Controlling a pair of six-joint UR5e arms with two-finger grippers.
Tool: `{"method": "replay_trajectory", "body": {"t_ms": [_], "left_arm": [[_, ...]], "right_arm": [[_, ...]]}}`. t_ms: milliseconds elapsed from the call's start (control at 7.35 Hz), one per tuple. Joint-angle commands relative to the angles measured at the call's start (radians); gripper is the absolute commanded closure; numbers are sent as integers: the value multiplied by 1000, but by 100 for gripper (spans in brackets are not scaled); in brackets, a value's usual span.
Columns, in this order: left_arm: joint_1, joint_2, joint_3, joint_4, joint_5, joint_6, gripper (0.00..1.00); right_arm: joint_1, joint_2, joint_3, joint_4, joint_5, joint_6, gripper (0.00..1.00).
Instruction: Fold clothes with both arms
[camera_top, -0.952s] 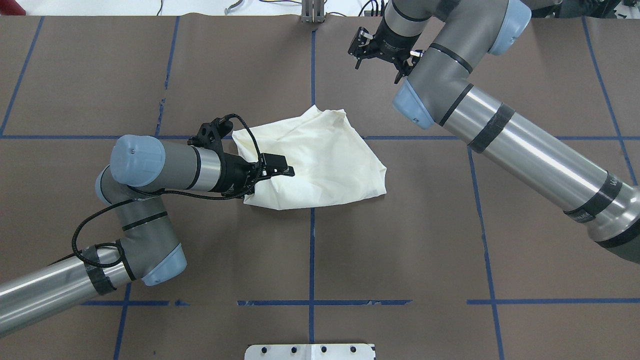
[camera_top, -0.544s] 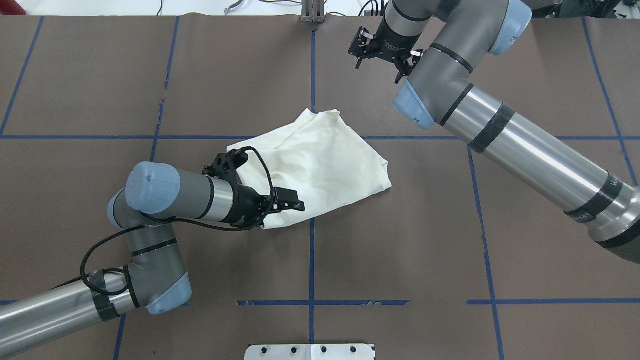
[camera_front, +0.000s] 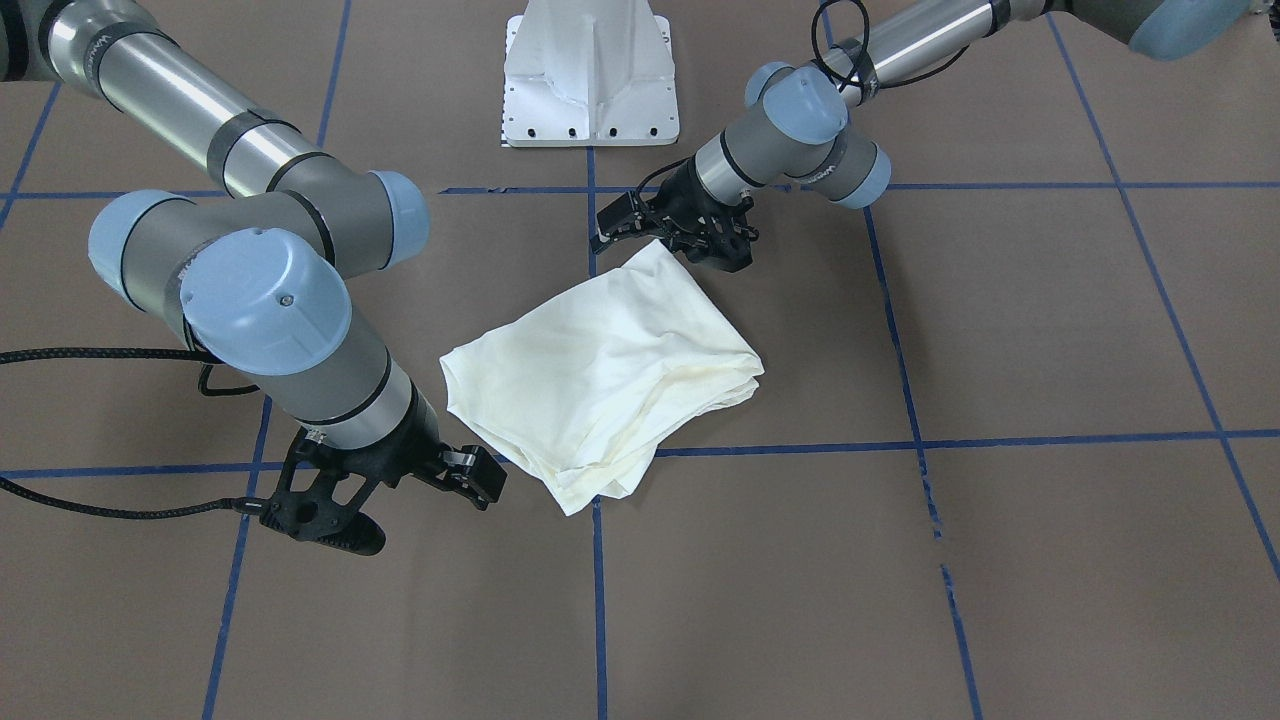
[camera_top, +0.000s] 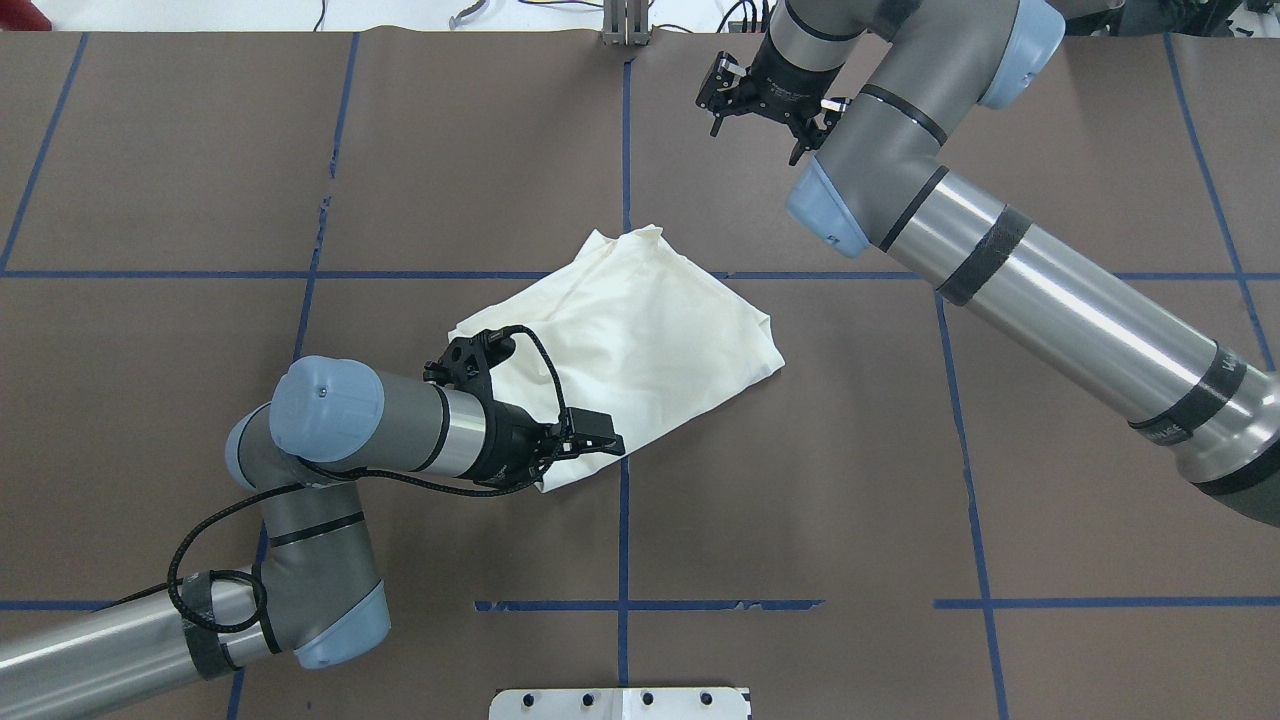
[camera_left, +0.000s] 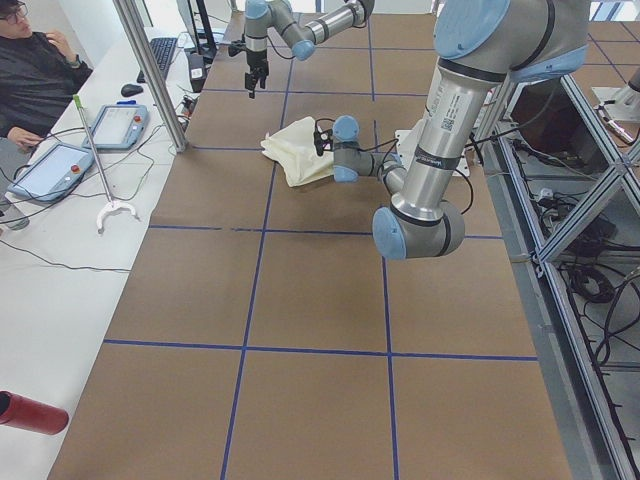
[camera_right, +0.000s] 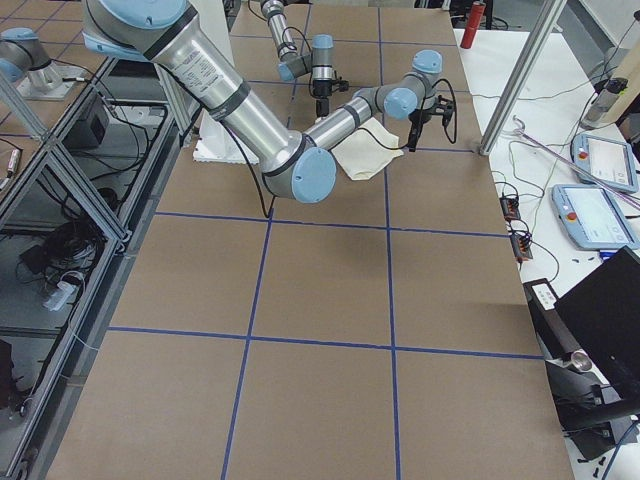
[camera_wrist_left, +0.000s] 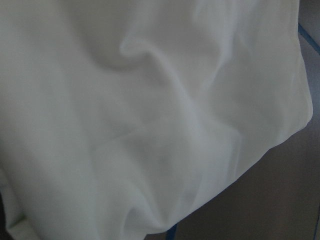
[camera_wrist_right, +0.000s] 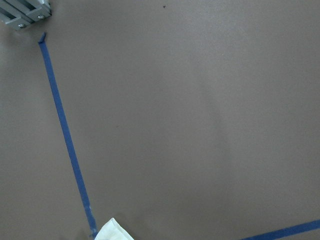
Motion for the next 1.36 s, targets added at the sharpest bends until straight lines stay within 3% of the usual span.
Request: {"method": "replay_trajectory", "body": {"t_ms": [0, 272, 544, 816, 1088, 1224], "left_arm": [[16, 61, -220, 223, -2, 6, 0], [5, 101, -399, 497, -1, 144, 0], [-92, 100, -488, 734, -1, 295, 0], [-270, 143, -594, 903, -6, 580, 0], [-513, 196, -585, 992, -19, 960, 0], [-679, 228, -520, 994, -110, 1175, 0]], "right_arm": [[2, -8, 2, 0, -5, -3, 0], [25, -56, 34, 0, -5, -73, 0], [64, -154, 111, -2, -4, -167, 0], [144, -309, 245, -55, 8, -428, 0], [256, -444, 421, -229, 80, -701, 0], [323, -510, 486, -301, 123, -818, 0]]}}
